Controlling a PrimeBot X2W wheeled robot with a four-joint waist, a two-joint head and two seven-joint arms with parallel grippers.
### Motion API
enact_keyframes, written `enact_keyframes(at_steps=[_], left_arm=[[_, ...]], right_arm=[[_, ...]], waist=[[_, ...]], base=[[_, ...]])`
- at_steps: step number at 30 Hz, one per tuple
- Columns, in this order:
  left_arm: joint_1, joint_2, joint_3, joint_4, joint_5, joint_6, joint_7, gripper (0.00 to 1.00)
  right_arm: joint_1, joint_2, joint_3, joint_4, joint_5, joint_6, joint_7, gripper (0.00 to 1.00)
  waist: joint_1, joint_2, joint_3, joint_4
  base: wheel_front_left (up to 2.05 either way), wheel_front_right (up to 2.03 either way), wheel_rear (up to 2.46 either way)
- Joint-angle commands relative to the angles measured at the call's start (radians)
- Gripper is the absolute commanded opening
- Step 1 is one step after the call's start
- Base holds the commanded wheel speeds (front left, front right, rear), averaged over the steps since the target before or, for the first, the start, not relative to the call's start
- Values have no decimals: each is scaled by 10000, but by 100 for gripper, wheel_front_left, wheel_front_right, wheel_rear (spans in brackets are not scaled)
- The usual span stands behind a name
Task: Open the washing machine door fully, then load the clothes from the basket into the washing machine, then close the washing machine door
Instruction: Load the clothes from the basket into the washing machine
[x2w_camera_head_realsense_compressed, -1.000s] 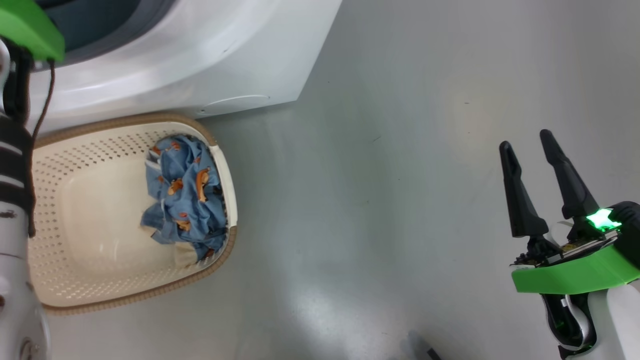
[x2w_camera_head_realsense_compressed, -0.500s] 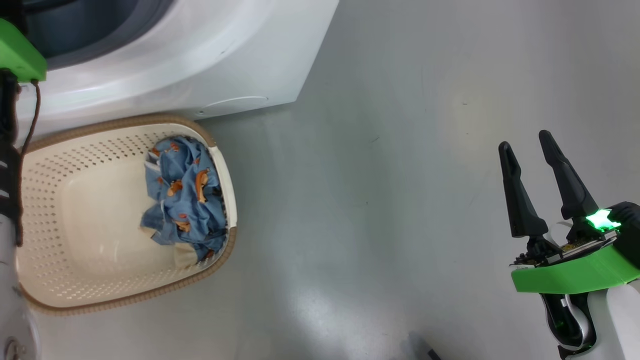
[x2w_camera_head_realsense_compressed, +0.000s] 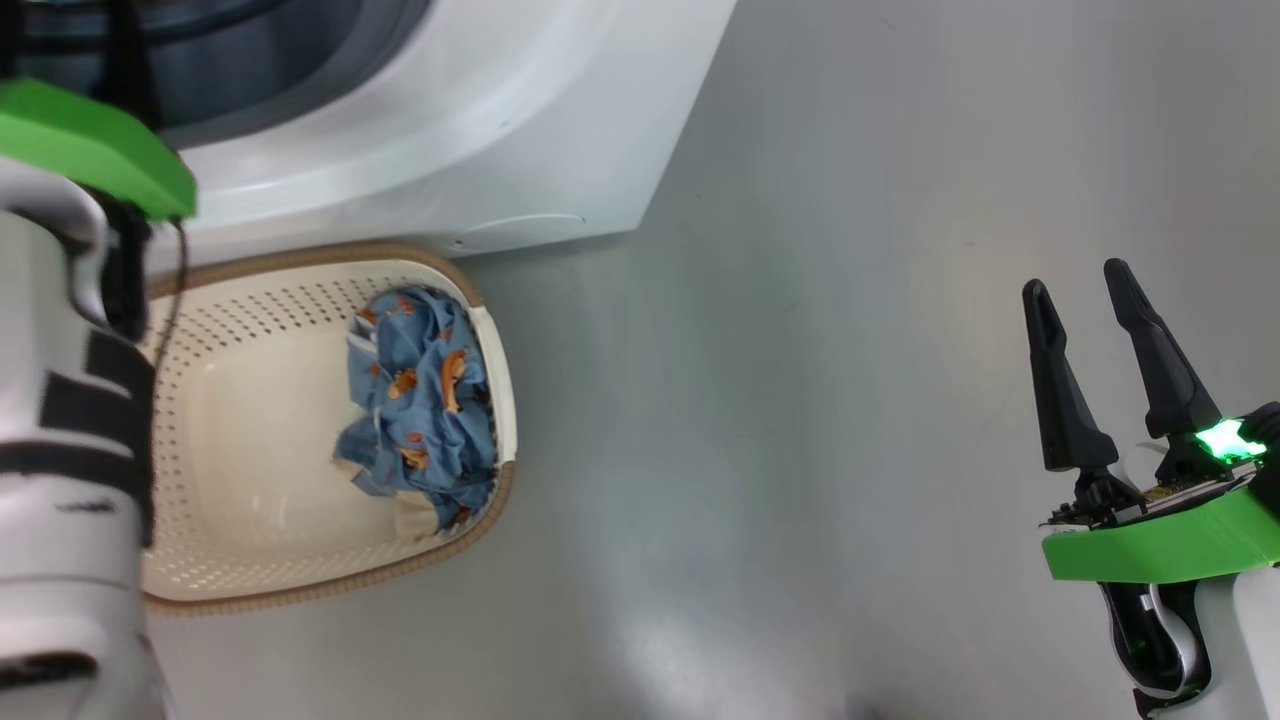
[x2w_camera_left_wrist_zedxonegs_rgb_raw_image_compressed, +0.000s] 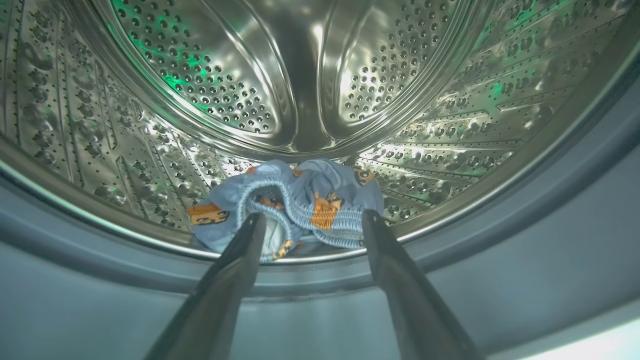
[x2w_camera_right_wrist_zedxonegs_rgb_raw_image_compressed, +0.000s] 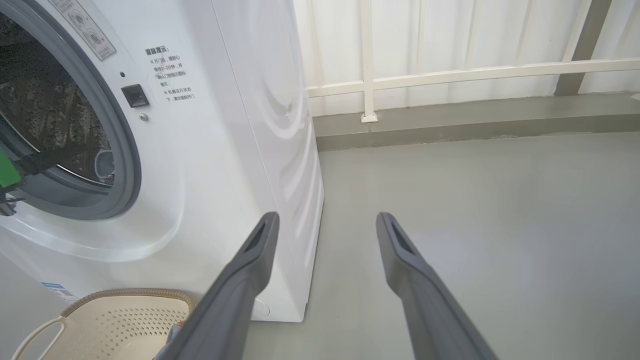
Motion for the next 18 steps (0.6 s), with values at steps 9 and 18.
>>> enact_keyframes(at_steps=[9,18], left_arm=[[2271,-236,148,-1929,348,-173,-34,100],[4455,-701,496,-3489,509,-168,-34,100]], right_arm=[[689,-432,-65,-23,-29,62,-48,100],[1319,-669,-252,203,-49,62,-48,100]], waist=[[0,0,-960,622],[0,0,-1900,1085]], base=[[0,0,0],[0,0,0]])
